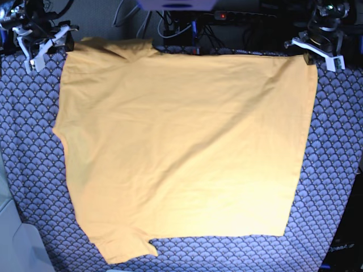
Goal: Fold the T-shirt properly
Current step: 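Pull both held shoulder corners back toward the robot, straightening the shirt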
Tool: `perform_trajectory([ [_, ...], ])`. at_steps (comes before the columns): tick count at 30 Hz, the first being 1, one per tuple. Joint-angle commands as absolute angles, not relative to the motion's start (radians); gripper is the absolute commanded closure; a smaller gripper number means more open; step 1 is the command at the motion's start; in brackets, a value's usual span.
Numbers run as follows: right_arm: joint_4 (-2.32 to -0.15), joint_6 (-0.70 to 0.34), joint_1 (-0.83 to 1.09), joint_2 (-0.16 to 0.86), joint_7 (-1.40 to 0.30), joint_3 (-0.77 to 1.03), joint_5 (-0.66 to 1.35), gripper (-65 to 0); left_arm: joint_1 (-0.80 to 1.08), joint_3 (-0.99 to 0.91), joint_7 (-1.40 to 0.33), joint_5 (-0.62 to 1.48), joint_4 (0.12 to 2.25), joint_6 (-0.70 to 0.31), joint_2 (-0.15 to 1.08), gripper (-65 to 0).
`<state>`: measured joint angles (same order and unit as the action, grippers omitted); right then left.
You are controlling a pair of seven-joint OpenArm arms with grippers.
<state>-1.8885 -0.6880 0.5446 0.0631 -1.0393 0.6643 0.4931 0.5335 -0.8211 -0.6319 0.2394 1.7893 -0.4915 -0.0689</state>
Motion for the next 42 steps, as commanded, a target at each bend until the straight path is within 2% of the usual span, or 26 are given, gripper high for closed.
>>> perform_trajectory([
  [1,-1.903,-0.698,0.552,0.071,-1.03,0.668,0.498,-33.4,0.536,-0.823,-0.615,0.251,1.808,-0.493,-0.062,0.0],
  [29,-1.902,-0.698,0.544,0.071,-1.03,0.596,0.498,-33.7,0.536,-0.828,-0.615,0.251,1.805,-0.492,-0.059,0.0],
  [37,-1.755,-0.698,0.512,0.062,-1.03,0.593,0.498,-33.2,0.536,-0.828,-0.615,0.251,1.805,-0.489,-0.059,0.0],
  [42,-1.742,-0.698,0.507,0.064,-1.03,0.593,0.499,-33.1,0.535,-0.828,-0.615,0.251,1.807,-0.489,-0.059,0.0],
])
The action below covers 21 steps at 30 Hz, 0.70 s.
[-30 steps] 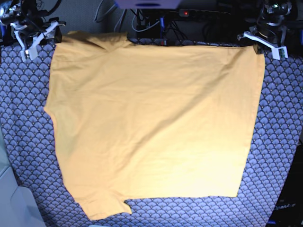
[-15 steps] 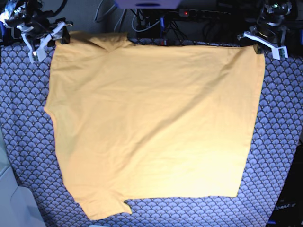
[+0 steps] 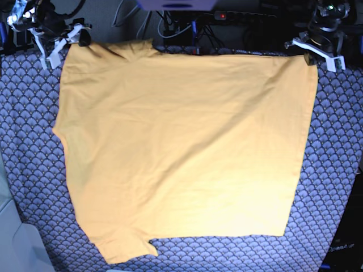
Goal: Fold the T-shirt properly
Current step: 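Pull both held shoulder corners back toward the robot, straightening the shirt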
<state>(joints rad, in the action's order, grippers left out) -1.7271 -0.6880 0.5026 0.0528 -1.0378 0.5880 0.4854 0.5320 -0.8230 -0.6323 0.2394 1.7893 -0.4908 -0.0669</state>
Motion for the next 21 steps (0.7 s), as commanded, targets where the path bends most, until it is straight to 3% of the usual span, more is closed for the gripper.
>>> perform_trajectory([
  [1,-1.742,-0.698,0.507,0.064,-1.03,0.593,0.499,-33.1,0.535,-0.828,-0.615,0.251,1.807,-0.489,-0.059,0.0],
  [4,-1.742,-0.698,0.507,0.064,-1.03,0.593,0.503,-32.6,0.522,-0.828,-0.615,0.251,1.805,-0.49,-0.059,0.0],
  [6,-1.742,-0.698,0.507,0.064,-1.03,0.593,0.503,-28.9,0.522,-0.828,-0.615,0.251,1.805,-0.49,-0.059,0.0],
  [14,-1.742,-0.698,0.492,0.064,-1.03,0.593,0.499,0.0,0.522,-0.828,-0.615,0.251,1.805,-0.489,-0.059,0.0],
  [21,-1.816,-0.698,0.503,0.065,-1.03,0.593,0.503,0.0,0.522,-0.828,-0.615,0.251,1.811,-0.49,-0.059,0.0],
])
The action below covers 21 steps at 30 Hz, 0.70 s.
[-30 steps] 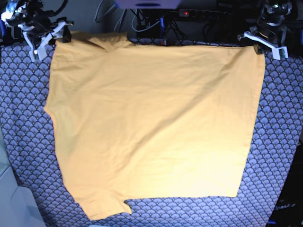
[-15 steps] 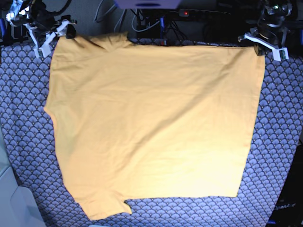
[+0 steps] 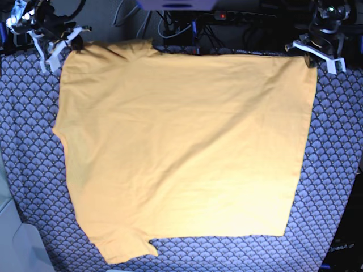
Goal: Fold the T-shirt properly
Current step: 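Pull both held shoulder corners back toward the robot, straightening the shirt, then lift both grippers and fold the shoulder edge over toward the hem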
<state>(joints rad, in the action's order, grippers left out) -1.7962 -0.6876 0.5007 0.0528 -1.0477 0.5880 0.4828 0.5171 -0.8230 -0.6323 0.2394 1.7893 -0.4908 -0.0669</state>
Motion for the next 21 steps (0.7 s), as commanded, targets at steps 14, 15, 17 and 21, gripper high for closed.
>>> perform_trajectory([
  [14,-1.923,-0.698,0.447,0.085,-1.052,0.593,0.503,0.0,0.469,-0.829,-0.642,0.252,1.899,-0.487,-0.058,0.0],
  [15,-1.923,-0.698,0.424,0.087,-1.07,0.593,0.504,0.0,0.452,-0.829,-0.674,0.252,1.9,-0.487,-0.056,0.0],
  [17,-1.923,-0.698,0.383,0.091,-1.11,0.596,0.499,0.0,0.417,-0.831,-0.736,0.252,1.902,-0.487,-0.03,0.0],
  [21,-1.923,-0.698,0.302,0.113,-1.167,0.596,0.498,0.0,0.331,-0.831,-0.819,0.252,1.893,-0.486,-0.015,0.0],
])
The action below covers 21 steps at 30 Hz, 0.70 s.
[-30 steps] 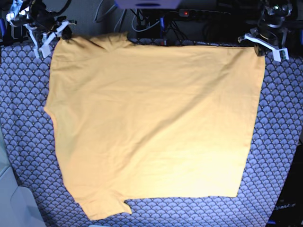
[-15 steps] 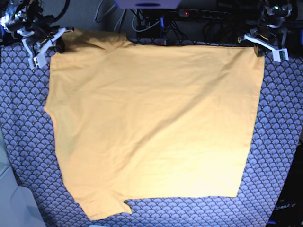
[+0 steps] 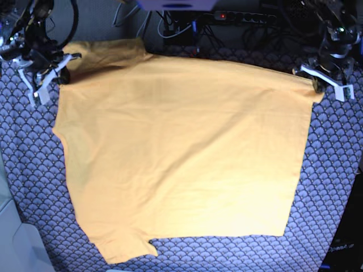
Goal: Fold the T-shirt properly
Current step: 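Lift both grippers and fold the shoulder edge over toward the hem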
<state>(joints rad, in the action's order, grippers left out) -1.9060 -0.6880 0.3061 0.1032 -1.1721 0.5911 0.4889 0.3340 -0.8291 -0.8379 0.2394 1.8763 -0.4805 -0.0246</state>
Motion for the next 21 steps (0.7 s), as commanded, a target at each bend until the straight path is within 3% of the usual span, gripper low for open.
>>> perform_trajectory([
  [1,-1.923,-0.698,0.283,0.113,-1.182,0.595,0.498,0.0,0.317,-0.831,-0.832,0.252,1.899,-0.486,-0.015,0.0],
  [15,-1.919,-0.698,0.044,0.15,-1.29,0.535,0.452,0.0,0.07,-0.823,-0.993,0.251,1.9,-0.484,0.045,0.0],
  [21,-1.919,-0.698,-0.033,0.156,-1.283,0.464,0.452,0.0,-0.015,-0.822,-1.018,0.237,1.794,-0.484,0.074,0.0],
])
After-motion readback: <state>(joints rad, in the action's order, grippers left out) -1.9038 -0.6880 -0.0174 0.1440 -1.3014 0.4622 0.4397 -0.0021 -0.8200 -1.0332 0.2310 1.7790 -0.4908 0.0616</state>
